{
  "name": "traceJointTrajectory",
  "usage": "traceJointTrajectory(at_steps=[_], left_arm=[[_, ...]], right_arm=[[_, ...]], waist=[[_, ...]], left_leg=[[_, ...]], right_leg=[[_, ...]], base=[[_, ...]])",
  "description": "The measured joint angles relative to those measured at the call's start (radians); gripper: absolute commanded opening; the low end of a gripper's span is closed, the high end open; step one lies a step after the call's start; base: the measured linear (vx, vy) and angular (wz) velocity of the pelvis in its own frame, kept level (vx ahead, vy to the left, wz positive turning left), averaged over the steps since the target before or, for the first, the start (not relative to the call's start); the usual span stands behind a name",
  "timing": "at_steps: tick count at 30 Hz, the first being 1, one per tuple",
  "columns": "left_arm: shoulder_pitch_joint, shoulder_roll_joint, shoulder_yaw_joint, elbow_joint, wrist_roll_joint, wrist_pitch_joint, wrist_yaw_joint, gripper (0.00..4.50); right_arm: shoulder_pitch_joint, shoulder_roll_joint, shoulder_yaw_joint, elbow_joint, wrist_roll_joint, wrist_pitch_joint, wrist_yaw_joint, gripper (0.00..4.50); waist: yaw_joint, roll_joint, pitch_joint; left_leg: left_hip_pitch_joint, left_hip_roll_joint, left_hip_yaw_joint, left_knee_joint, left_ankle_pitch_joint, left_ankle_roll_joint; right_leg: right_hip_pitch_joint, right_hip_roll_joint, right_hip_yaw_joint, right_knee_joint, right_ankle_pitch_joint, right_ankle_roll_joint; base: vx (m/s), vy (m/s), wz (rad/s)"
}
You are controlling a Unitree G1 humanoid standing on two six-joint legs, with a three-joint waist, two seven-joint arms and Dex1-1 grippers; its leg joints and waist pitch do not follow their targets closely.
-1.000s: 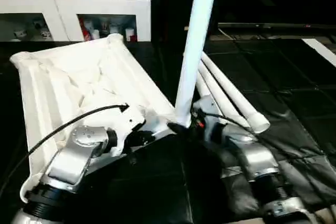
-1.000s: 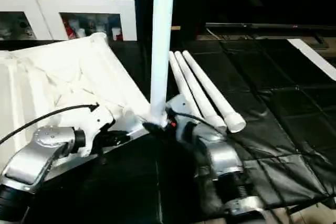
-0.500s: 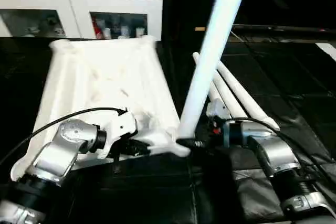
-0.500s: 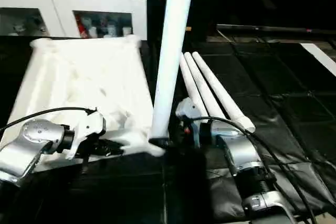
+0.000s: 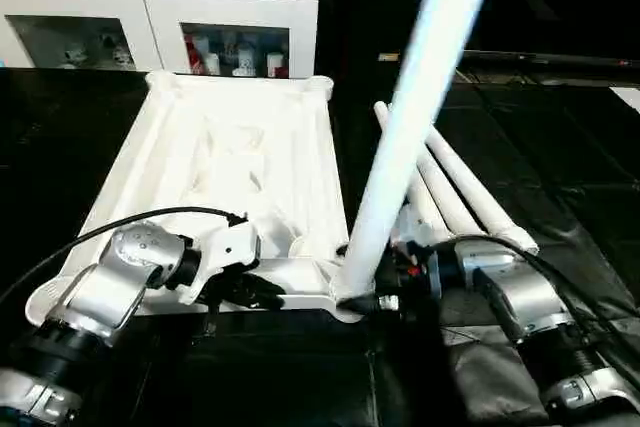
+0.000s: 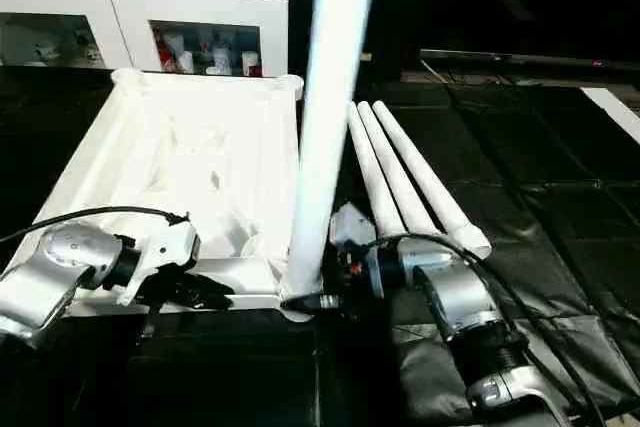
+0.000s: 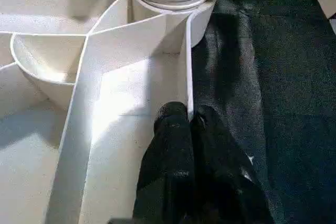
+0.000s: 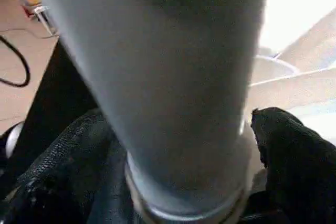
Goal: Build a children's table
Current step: Rotate leg to tighten
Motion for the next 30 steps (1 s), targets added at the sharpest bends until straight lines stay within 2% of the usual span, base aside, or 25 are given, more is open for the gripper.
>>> traceJointTrajectory(at_steps=[7, 8, 14, 17, 18, 30], left_arm=[[-0.004, -0.002, -0.001, 0.015, 0.0, -0.013, -0.001, 0.0], [-0.005, -0.002, -0.001, 0.016, 0.0, -0.015, -0.001, 0.0], [-0.01, -0.002, -0.003, 0.03, 0.0, -0.03, -0.009, 0.0], [-0.01, -0.002, -0.004, 0.031, 0.0, -0.031, -0.011, 0.0], [-0.01, -0.002, -0.004, 0.031, 0.0, -0.032, -0.011, 0.0], [-0.01, -0.003, -0.004, 0.031, 0.001, -0.033, -0.011, 0.0]], right_arm=[[0.001, -0.007, 0.0, -0.02, 0.0, -0.004, 0.008, 3.83], [0.001, -0.007, 0.0, -0.02, 0.0, -0.007, 0.007, 3.63], [0.001, -0.008, 0.0, -0.019, 0.0, -0.007, 0.004, 3.16], [0.001, -0.009, 0.0, -0.019, 0.0, -0.007, 0.003, 3.06], [0.001, -0.009, 0.0, -0.019, 0.0, -0.007, 0.003, 2.83], [0.009, -0.008, 0.0, -0.02, 0.008, -0.009, -0.002, 2.66]], waist=[[0.0, 0.0, 0.0], [0.0, 0.0, 0.0], [0.002, 0.0, 0.0], [0.002, 0.0, 0.0], [0.002, 0.0, 0.0], [0.002, -0.001, 0.0]], left_leg=[[0.001, 0.0, 0.0, 0.0, 0.0, 0.0], [0.0, 0.0, 0.0, 0.0, 0.0, 0.0], [0.0, 0.0, 0.0, 0.0, 0.0, 0.0], [0.0, 0.0, 0.0, 0.0, 0.0, 0.0], [0.0, 0.0, 0.0, 0.0, 0.0, 0.0], [0.0, 0.0, 0.0, 0.001, 0.0, 0.0]], right_leg=[[0.0, 0.0, 0.0, 0.001, 0.0, 0.0], [0.0, 0.0, 0.0, 0.001, 0.0, 0.0], [0.0, 0.0, 0.0, 0.001, 0.0, 0.0], [0.0, 0.0, 0.0, 0.001, 0.0, 0.0], [0.0, 0.0, 0.0, 0.001, 0.0, 0.0], [0.0, 0.0, 0.0, 0.001, 0.0, 0.0]], base=[[0.0, 0.0, 0.0], [0.0, 0.0, 0.0], [0.0, 0.0, 0.0], [0.0, 0.0, 0.0], [0.0, 0.0, 0.0], [0.0, 0.0, 0.0]])
